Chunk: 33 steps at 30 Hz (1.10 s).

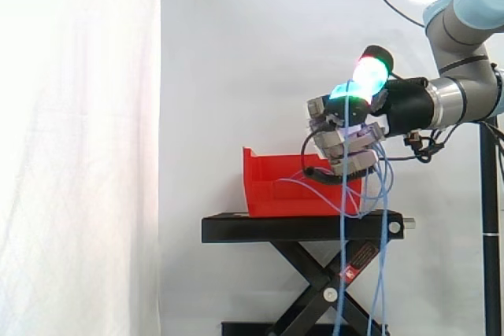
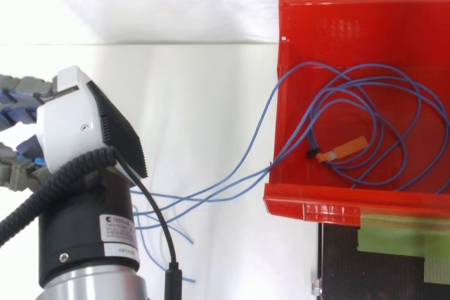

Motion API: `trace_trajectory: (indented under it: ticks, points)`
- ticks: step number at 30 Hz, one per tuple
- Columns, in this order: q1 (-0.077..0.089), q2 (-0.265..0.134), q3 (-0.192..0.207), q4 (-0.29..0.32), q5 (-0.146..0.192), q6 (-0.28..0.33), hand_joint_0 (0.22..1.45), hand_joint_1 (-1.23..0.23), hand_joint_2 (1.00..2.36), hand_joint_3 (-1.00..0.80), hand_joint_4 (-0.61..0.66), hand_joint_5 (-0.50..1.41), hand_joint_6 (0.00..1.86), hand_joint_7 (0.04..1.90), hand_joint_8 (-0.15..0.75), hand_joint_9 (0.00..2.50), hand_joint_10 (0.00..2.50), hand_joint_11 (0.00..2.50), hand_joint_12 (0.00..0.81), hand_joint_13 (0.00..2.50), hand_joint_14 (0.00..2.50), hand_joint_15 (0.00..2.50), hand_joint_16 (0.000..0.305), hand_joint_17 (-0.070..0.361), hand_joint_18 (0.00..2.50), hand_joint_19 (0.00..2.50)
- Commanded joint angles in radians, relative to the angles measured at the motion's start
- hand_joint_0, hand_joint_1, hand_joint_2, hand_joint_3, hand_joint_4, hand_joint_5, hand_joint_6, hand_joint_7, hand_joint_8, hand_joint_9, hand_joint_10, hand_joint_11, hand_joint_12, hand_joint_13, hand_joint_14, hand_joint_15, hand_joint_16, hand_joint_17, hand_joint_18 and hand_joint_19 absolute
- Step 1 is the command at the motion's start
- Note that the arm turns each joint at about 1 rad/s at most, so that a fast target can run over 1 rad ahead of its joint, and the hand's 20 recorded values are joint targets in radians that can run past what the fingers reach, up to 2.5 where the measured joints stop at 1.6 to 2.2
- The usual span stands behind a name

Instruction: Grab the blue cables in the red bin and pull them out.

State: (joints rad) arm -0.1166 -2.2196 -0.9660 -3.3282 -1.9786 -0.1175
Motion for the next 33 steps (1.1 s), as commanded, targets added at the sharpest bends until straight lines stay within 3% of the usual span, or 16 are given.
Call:
trace_trajectory:
  ticks: [1,9,12,16,26,33]
  points:
    - [0.000,0.000,0.000,-0.001,0.000,-0.004,0.87,-0.91,1.00,-1.00,0.00,1.14,0.25,0.95,0.232,1.09,0.02,0.73,0.264,1.35,1.10,1.53,0.039,0.087,1.21,1.24]
    - [0.000,0.000,0.006,0.001,-0.003,-0.020,0.87,-0.91,1.00,-1.00,-0.01,1.15,0.24,0.95,0.234,1.09,0.02,0.72,0.262,1.25,1.71,1.39,0.035,0.079,1.31,1.50]
    - [0.002,0.000,0.006,0.001,-0.009,-0.040,0.87,-0.91,1.00,-1.00,0.00,1.14,0.24,0.96,0.236,1.09,0.02,0.73,0.267,1.19,2.08,1.30,0.032,0.072,1.38,1.65]
    - [0.002,0.000,0.007,0.006,-0.022,-0.070,0.87,-0.91,1.00,-1.00,0.00,1.14,0.24,0.96,0.237,1.10,0.02,0.74,0.267,1.14,2.35,1.26,0.031,0.070,1.43,1.81]
    - [0.003,0.000,0.007,0.081,-0.083,-0.190,0.88,-0.91,1.00,-1.00,0.00,1.14,0.24,0.95,0.242,1.12,0.02,0.76,0.264,1.13,2.50,1.13,0.031,0.069,1.57,2.09]
    - [0.005,-0.002,-0.002,0.087,-0.083,-0.195,0.88,-0.91,1.00,-1.00,0.00,1.14,0.24,0.95,0.240,1.14,0.02,0.78,0.247,1.14,2.50,1.07,0.031,0.069,1.59,2.12]
